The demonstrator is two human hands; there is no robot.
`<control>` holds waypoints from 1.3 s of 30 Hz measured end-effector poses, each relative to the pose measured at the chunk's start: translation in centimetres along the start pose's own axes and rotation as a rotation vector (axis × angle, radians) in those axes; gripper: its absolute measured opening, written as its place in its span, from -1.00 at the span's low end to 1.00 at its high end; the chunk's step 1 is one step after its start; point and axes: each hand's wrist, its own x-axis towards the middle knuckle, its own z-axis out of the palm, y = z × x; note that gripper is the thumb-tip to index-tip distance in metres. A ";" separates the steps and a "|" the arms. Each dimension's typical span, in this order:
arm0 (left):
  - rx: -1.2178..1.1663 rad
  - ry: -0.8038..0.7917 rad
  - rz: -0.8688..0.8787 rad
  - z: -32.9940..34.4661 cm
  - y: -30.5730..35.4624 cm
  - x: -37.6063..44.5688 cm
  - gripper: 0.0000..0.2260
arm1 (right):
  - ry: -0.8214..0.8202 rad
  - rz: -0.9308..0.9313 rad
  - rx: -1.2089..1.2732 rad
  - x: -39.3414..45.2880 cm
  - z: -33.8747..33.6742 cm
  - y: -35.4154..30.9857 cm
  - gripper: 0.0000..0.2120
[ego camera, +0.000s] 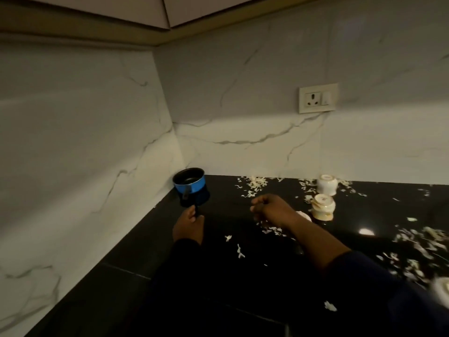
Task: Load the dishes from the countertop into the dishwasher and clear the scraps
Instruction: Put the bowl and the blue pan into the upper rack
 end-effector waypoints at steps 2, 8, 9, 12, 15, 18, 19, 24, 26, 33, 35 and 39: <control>0.045 0.033 -0.053 -1.1 -1.1 2.3 -0.59 | -0.094 0.054 -0.023 2.3 2.0 -0.5 -0.89; 0.066 0.117 -0.103 -1.5 -2.2 8.9 -0.59 | -0.217 0.116 -0.090 9.9 7.4 -1.1 -0.67; 0.060 0.122 -0.104 -1.5 -2.3 9.9 -0.59 | -0.248 0.144 -0.091 11.0 8.1 -1.5 -0.69; 0.097 0.136 -0.092 -1.4 -3.1 13.6 -0.59 | -0.276 0.211 0.022 15.8 11.1 -2.5 -0.78; 0.168 0.117 -0.067 -1.4 -3.9 16.6 -0.59 | -0.302 0.328 0.203 20.5 14.6 -3.2 -0.59; 0.200 0.120 -0.045 -1.4 -5.0 18.9 -0.59 | -0.316 0.416 0.452 24.9 17.8 -3.5 -0.48; 0.206 0.123 -0.046 -1.5 -5.4 19.3 -0.59 | -0.305 0.426 0.531 25.8 18.8 -3.3 -0.47; 0.182 0.153 -0.047 -1.9 -6.2 19.7 -0.60 | -0.205 0.375 0.647 28.4 21.6 -2.2 -0.67; 0.127 0.167 -0.029 -2.3 -6.2 19.4 -0.61 | -0.267 0.385 0.748 27.9 20.5 -1.7 -0.73; -0.035 0.166 -0.051 -1.7 -5.1 16.7 -0.63 | -0.331 0.532 0.897 19.7 12.3 2.6 -0.70; -0.057 0.141 -0.038 -0.6 -4.0 15.4 -0.62 | -0.326 0.526 0.861 17.1 10.4 3.7 -0.66; -0.064 0.102 -0.001 2.0 -1.6 11.7 -0.64 | -0.254 0.481 0.847 11.1 5.3 4.8 -0.73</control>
